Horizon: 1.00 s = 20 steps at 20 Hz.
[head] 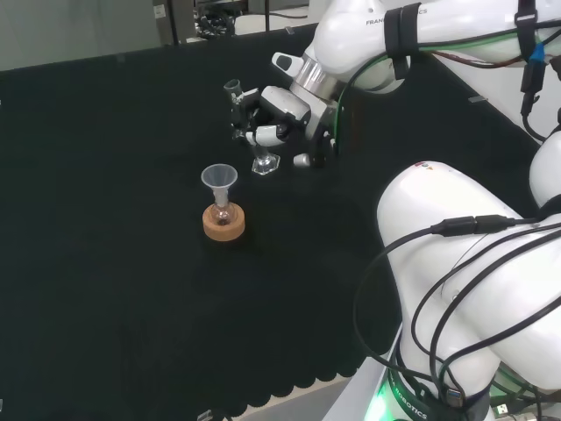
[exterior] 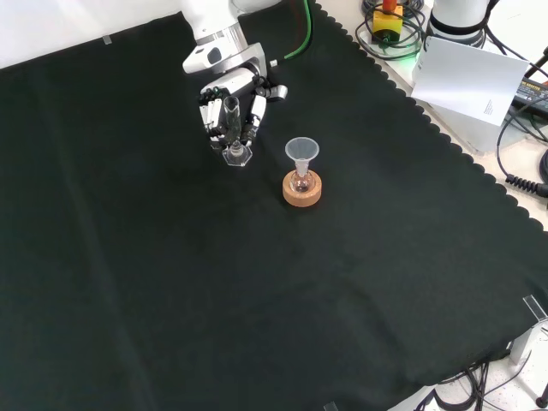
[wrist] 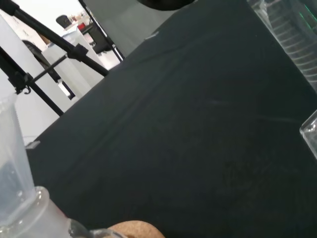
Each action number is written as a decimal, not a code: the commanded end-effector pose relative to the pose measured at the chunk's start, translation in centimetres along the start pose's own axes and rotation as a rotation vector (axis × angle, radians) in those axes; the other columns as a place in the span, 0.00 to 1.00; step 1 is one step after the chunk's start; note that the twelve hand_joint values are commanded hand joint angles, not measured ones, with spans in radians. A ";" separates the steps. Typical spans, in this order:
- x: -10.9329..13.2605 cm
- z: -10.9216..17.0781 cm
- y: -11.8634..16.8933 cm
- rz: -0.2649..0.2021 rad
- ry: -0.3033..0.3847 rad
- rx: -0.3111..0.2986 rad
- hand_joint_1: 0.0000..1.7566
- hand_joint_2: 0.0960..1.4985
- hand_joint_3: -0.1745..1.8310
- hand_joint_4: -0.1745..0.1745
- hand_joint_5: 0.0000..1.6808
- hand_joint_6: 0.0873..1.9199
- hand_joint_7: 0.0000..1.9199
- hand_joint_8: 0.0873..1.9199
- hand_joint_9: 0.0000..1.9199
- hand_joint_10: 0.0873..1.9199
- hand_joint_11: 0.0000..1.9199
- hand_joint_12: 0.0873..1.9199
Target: Pick up the graduated cylinder.
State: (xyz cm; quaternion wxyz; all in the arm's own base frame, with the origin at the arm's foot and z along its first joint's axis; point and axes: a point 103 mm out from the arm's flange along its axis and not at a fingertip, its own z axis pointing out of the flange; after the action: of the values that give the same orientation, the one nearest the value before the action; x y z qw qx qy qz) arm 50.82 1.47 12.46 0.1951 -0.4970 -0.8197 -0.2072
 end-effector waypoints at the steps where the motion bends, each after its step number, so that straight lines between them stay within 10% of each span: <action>1: 0.0 -1.5 -0.6 0.010 -0.039 0.036 0.65 0.76 0.09 0.00 0.53 0.57 0.58 0.26 0.79 0.00 0.71 0.33; 20: 4.1 -7.4 -5.1 0.044 -0.198 0.171 0.65 0.76 0.09 0.00 0.54 0.56 0.60 0.23 0.80 0.00 0.72 0.32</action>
State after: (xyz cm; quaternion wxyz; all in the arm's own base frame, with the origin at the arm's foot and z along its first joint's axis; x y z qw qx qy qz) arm 47.51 -1.15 19.09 0.1681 -0.5074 -0.8372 -0.1156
